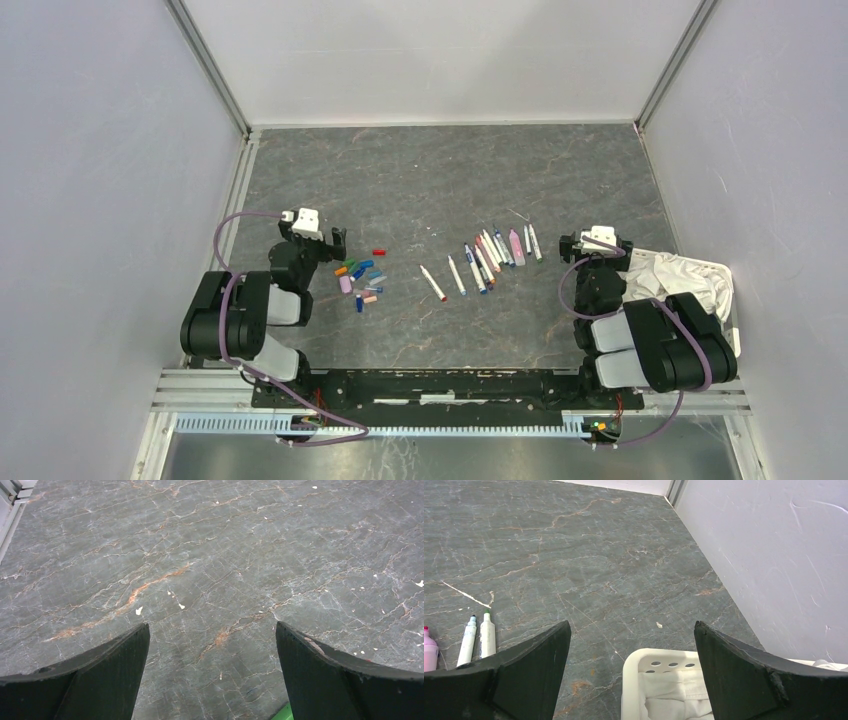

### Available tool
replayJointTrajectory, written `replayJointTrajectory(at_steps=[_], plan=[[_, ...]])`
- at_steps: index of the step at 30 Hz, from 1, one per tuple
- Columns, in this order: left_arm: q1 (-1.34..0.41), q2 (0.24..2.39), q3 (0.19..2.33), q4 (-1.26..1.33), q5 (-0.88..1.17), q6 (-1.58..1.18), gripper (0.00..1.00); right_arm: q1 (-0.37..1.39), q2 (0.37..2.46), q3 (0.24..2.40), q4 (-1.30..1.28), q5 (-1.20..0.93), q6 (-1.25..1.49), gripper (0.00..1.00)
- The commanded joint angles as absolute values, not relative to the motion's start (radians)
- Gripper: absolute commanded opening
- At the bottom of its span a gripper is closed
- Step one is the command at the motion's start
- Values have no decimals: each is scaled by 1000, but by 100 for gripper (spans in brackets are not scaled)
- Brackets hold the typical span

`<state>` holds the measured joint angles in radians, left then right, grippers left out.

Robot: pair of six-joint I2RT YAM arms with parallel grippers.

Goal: Open the pen caps

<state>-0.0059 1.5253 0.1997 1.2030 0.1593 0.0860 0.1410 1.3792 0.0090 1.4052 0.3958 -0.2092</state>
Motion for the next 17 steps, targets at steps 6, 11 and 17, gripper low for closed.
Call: replayJointTrajectory(at_steps=[6,11,17], plan=[[-2,1528,215,1220,146,35,100,138,1365,-104,1439,385,-195,98],[-2,1534,221,1215,146,35,100,137,1364,-104,1439,385,-195,98],[-2,1528,220,1212,149,37,100,137,1365,-104,1439,385,-195,98]])
